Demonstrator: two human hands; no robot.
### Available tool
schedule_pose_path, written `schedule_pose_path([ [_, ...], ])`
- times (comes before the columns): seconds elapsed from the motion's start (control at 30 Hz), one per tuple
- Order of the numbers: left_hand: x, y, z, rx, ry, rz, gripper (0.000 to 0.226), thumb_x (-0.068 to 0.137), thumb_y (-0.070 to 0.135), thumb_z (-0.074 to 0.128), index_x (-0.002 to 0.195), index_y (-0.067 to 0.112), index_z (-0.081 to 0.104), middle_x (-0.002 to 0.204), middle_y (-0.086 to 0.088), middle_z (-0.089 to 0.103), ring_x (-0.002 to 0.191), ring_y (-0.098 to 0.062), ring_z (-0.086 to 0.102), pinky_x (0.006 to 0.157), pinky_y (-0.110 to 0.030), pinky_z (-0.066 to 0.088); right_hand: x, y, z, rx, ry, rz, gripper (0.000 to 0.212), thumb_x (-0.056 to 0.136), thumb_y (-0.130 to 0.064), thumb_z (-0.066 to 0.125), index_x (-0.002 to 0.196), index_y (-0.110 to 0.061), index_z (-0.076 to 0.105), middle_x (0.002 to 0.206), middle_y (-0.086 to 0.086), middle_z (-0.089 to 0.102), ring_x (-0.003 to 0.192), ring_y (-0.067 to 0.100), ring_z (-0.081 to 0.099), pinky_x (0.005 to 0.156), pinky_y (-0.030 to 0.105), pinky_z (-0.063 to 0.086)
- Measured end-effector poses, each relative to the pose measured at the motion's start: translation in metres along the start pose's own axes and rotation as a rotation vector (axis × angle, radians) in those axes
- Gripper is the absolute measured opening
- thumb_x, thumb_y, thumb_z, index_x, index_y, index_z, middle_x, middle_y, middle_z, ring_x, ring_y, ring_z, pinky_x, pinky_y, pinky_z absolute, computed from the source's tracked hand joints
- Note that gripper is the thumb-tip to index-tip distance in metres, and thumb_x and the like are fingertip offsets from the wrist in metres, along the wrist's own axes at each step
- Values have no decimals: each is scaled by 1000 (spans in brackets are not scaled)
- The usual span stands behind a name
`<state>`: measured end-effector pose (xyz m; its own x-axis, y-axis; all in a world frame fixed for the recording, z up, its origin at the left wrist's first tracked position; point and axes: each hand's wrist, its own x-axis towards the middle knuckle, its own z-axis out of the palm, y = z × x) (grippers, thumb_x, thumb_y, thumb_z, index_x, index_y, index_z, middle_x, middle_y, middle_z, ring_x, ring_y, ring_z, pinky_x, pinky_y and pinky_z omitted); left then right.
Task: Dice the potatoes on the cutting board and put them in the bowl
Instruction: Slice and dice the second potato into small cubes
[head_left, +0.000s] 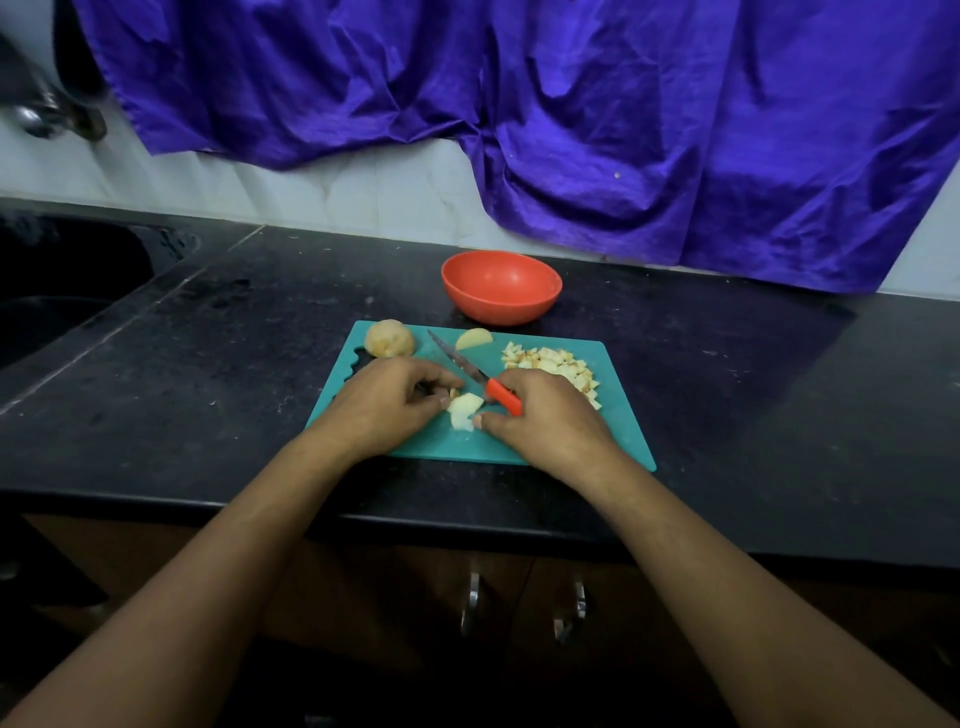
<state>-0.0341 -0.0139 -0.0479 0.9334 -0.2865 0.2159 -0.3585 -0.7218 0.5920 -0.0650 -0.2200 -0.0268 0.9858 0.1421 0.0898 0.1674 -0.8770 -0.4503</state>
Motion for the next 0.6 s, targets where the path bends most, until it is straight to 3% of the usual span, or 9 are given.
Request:
schedule_pose_path([
  [0.1,1,1,-2,-12,5,-21,24,94,25,71,116,33,76,91,20,70,80,4,62,77,-23,50,9,3,2,44,-29,-53,21,87,-45,74,89,-26,65,82,-6,63,80,15,59,72,39,51],
  [0.27,0,5,-6,-40,-25,-50,22,93,22,73,113,29,77,102,16,74,93,0,66,89,-26,54,24,7,2,95,-72,-112,14,88,-38,75,91,-26,70,84,-6,68,82,14,63,79,44,54],
  [0.47,-7,4,-7,-70,-20,-61,21,91,22,75,109,33,77,91,13,75,87,-3,68,87,-33,56,37,7,1,154,-131,-137,9,85,-35,78,87,-27,74,78,-2,72,78,19,68,77,48,55],
  [0.6,-9,4,-5,-65,4,-63,21,92,22,74,110,32,77,86,13,73,85,-1,67,81,-25,54,33,11,0,199,-100,-141,10,86,-34,77,89,-26,72,82,-2,70,81,19,66,80,48,54],
])
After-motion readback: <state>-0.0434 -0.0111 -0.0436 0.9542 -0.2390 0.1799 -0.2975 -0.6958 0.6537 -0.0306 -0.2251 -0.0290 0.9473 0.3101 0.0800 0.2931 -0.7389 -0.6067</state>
